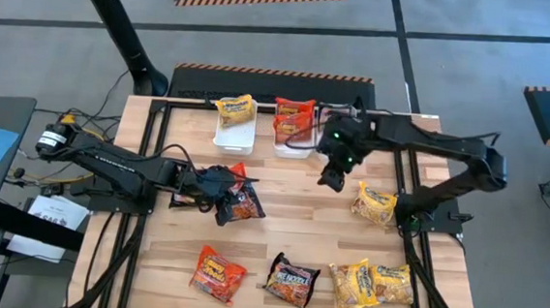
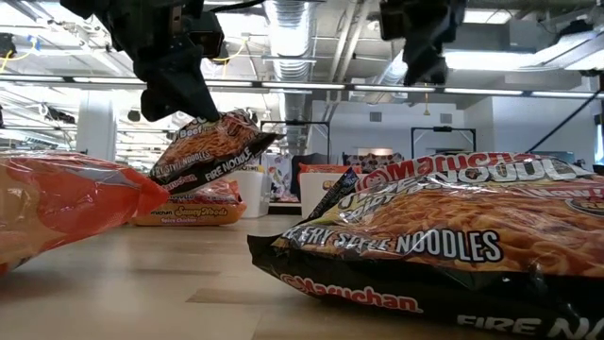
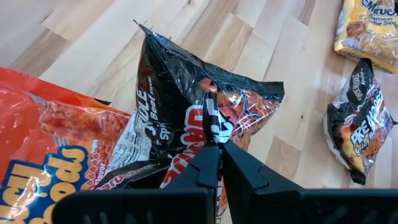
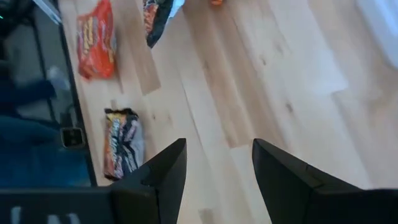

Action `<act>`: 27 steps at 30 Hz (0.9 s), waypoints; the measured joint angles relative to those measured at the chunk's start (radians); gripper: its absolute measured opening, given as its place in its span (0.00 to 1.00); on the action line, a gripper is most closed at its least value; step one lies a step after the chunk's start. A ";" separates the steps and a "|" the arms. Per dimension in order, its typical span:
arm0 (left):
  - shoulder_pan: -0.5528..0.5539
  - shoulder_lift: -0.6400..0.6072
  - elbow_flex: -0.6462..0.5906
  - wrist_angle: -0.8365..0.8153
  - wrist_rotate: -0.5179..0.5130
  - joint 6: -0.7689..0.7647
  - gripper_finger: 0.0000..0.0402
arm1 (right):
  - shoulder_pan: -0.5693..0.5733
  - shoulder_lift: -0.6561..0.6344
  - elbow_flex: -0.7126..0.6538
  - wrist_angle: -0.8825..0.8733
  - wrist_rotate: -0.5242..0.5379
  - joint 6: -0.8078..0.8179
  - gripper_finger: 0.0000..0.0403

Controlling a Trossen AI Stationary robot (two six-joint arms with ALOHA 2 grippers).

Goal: Sort Maruchan noodles
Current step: Put the black noodle pack into the right white bin

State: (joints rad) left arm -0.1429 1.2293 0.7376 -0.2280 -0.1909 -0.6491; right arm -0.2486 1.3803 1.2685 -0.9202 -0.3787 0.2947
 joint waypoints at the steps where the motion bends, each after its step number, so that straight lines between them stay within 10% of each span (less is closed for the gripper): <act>1: 0.001 0.000 0.000 0.000 0.000 0.000 0.00 | 0.003 -0.021 -0.048 0.047 -0.011 0.023 0.51; 11: 0.003 0.000 0.000 0.000 -0.006 0.001 0.00 | 0.092 -0.078 -0.378 0.556 -0.046 0.227 0.51; 27: 0.003 0.000 0.000 -0.001 -0.005 0.000 0.00 | 0.163 0.174 -0.416 1.059 -0.038 0.393 0.52</act>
State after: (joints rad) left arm -0.1402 1.2293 0.7376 -0.2291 -0.1955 -0.6495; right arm -0.0856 1.5544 0.8528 0.1388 -0.4171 0.6877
